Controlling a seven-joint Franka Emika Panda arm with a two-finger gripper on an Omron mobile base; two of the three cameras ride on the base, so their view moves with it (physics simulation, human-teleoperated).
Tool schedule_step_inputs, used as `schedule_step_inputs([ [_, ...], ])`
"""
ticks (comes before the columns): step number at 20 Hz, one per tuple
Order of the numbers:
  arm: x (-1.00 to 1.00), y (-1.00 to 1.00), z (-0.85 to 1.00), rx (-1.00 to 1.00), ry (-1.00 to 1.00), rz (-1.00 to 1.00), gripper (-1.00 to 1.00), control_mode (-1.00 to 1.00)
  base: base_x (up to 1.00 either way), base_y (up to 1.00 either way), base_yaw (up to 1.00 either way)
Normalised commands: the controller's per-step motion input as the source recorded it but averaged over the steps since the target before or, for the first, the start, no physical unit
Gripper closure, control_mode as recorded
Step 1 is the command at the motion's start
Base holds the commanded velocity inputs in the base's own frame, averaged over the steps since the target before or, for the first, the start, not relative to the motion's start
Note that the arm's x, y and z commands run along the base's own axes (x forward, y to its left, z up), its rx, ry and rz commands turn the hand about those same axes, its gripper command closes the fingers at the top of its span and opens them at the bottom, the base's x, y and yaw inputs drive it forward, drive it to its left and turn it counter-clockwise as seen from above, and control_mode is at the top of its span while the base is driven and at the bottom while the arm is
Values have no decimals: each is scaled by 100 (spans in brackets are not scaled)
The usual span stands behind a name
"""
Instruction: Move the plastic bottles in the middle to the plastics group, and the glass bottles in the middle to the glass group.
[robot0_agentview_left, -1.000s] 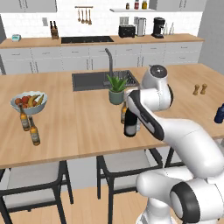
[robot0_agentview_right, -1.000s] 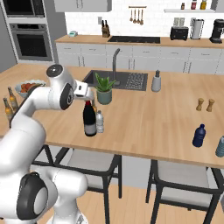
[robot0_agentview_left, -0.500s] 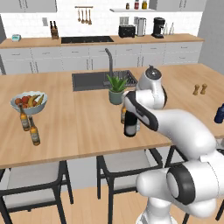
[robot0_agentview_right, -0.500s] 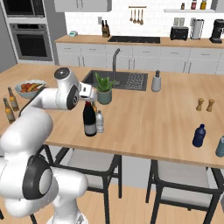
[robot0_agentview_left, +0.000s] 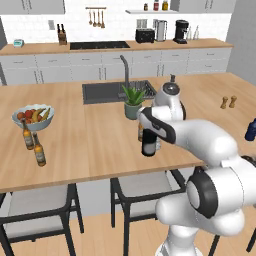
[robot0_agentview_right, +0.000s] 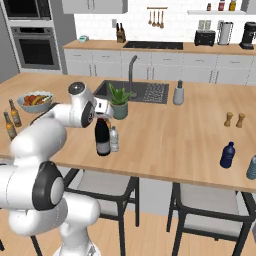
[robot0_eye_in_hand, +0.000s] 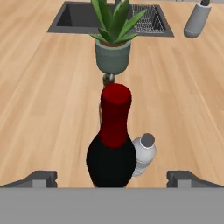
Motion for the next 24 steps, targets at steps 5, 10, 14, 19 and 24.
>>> schedule_step_inputs([
  [5, 22, 0, -24, 0, 2, 1, -100, -100, 0, 0, 0],
  [10, 23, 0, -14, 0, 1, 1, -100, -100, 0, 0, 0],
  [14, 21, 0, -14, 0, 0, 1, -100, -100, 0, 0, 0],
  [19, 12, 0, -19, 0, 0, 1, -100, -100, 0, 0, 0],
  [24, 10, 0, -15, 0, 0, 2, -100, -100, 0, 0, 0],
])
